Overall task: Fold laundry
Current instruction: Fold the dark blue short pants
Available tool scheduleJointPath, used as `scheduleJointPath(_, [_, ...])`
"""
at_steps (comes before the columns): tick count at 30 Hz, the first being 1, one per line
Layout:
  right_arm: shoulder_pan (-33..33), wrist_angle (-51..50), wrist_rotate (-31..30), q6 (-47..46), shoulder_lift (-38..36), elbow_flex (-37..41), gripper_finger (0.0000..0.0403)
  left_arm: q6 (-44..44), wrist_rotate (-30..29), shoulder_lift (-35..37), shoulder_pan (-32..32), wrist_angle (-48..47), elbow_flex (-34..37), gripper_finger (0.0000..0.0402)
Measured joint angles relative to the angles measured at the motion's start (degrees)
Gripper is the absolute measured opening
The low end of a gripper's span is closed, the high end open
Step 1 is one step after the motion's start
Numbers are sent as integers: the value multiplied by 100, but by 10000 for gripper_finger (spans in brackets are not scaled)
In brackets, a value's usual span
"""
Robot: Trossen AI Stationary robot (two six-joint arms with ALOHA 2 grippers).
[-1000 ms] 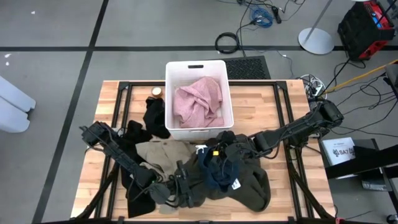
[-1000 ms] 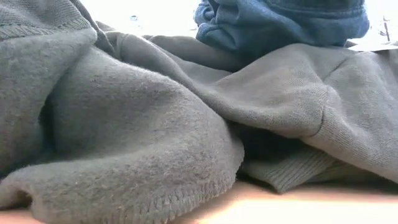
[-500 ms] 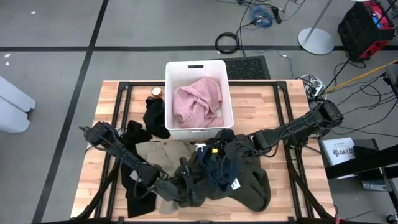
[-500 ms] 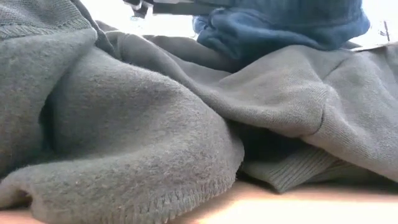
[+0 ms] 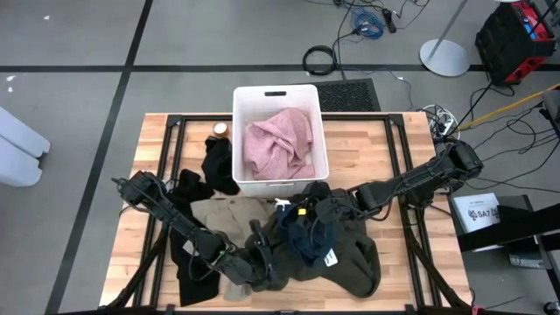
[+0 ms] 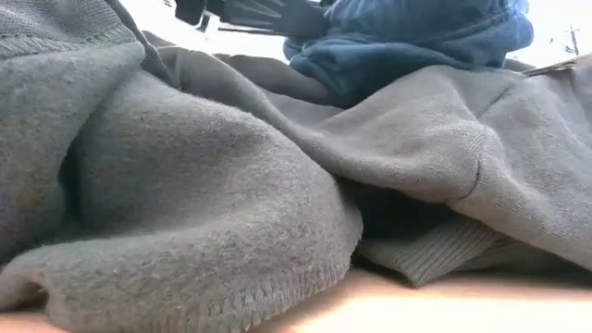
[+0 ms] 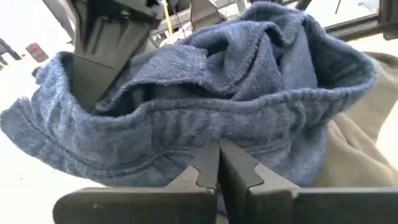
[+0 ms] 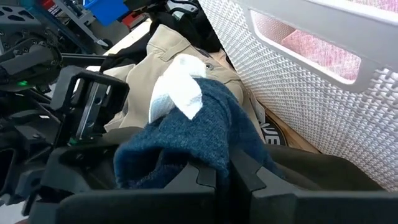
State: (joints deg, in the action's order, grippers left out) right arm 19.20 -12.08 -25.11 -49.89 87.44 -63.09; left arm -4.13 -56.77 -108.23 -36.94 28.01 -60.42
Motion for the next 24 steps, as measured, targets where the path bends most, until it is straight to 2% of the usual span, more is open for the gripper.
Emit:
scheduleJointPath(3, [-2,-4,356,99,0,0,0,-214,-127,41,-122,-24,0,5])
scheduleJointPath(6, [-1,-26,1069,149,-27,0,3,-552,-552,168,-370,-4,0,4])
scheduleJointPath(8, [45,-60,1310,147,-88,0,7,-802,-882,252,-578,-5,0,3])
scheduleJointPath(14, [297,-764,1349,129,-506,0,13,-1196,-1825,505,-1151,1,0,2])
scheduleJointPath(18, [531,-1268,1353,311,-706,0,27,-1536,-2468,534,-1296,15,0,1])
scheduleJointPath(21, [665,-1475,1314,559,-726,0,55,-1579,-2479,534,-1277,-29,0,1])
scheduleJointPath(24, [679,-1690,1106,465,-726,0,93,-1578,-2146,534,-1249,-18,0,1])
